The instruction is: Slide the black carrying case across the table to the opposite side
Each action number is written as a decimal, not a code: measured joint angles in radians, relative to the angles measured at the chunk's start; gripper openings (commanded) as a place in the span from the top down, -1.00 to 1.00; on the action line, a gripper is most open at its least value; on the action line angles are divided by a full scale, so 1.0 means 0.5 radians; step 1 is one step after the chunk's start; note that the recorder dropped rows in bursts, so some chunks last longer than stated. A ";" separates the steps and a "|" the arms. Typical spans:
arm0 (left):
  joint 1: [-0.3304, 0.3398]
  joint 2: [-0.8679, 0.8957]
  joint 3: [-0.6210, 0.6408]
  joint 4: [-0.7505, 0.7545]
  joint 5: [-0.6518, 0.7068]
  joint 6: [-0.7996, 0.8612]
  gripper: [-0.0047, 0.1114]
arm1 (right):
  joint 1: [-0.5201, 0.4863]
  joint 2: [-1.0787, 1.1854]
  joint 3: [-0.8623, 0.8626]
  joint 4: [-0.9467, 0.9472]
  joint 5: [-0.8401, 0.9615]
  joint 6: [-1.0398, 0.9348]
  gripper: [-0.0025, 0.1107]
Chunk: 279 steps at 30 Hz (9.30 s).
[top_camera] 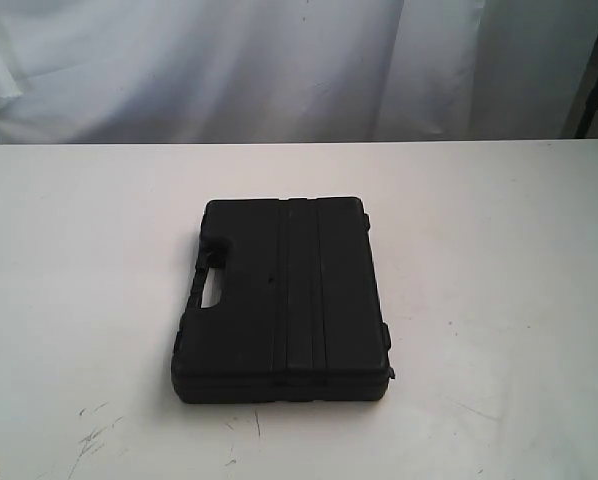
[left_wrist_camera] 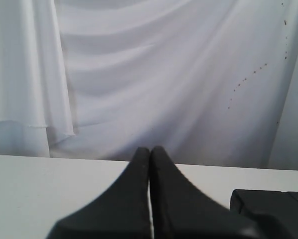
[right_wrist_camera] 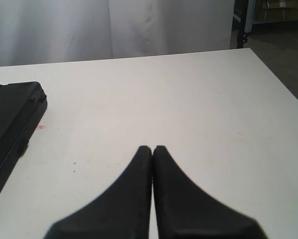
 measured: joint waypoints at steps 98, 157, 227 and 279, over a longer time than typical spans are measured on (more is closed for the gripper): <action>-0.679 3.917 -2.934 -0.435 1.854 -0.113 0.10 | 0.000 0.000 0.000 -0.002 0.001 0.021 0.96; -0.558 4.363 -2.978 -0.131 1.948 -0.263 0.92 | 0.000 0.000 0.000 -0.002 0.005 0.029 0.96; -0.084 4.119 -2.974 0.149 2.118 -0.078 0.19 | 0.000 0.000 0.000 -0.002 0.005 0.029 0.96; -0.489 1.181 -1.484 -0.210 1.206 -0.260 0.92 | 0.000 0.000 0.000 -0.002 0.005 0.029 0.96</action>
